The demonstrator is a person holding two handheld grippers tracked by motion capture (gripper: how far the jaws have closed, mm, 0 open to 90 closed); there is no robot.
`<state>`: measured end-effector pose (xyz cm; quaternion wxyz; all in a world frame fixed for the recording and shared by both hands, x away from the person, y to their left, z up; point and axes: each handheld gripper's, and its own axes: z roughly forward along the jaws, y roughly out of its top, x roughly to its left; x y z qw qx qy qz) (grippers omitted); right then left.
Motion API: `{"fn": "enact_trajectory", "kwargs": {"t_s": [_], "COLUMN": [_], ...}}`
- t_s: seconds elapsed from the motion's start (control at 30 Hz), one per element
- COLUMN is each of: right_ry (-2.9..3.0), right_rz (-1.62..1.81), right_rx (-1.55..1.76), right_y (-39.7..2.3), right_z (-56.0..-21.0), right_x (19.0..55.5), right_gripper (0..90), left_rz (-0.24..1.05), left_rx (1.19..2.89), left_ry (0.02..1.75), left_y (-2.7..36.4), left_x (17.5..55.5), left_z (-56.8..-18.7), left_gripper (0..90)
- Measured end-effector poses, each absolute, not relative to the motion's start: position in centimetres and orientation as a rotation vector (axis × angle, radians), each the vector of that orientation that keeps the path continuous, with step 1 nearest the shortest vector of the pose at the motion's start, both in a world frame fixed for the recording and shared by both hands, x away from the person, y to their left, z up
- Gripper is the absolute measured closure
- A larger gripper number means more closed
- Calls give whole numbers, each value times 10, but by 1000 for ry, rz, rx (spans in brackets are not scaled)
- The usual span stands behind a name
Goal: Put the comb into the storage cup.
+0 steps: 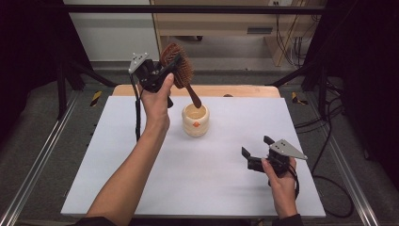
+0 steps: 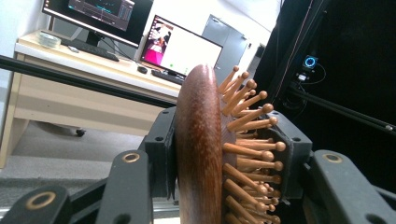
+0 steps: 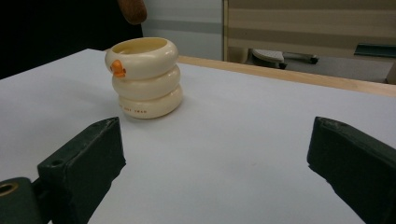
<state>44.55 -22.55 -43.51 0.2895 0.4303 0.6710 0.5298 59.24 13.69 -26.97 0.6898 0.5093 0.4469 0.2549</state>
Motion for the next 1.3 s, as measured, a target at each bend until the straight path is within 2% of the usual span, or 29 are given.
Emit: {"fn": "enact_trajectory", "kwargs": {"t_s": [1.3], "right_ry": [1789], "right_rz": [1415], "right_rx": [1146], "right_y": [-226], "right_z": [-435], "right_x": [446], "right_gripper": [42], "left_rz": [610], "left_rx": [1136], "left_ry": [1012], "left_y": [134], "left_x": [602], "left_z": [-287], "left_gripper": [510]}}
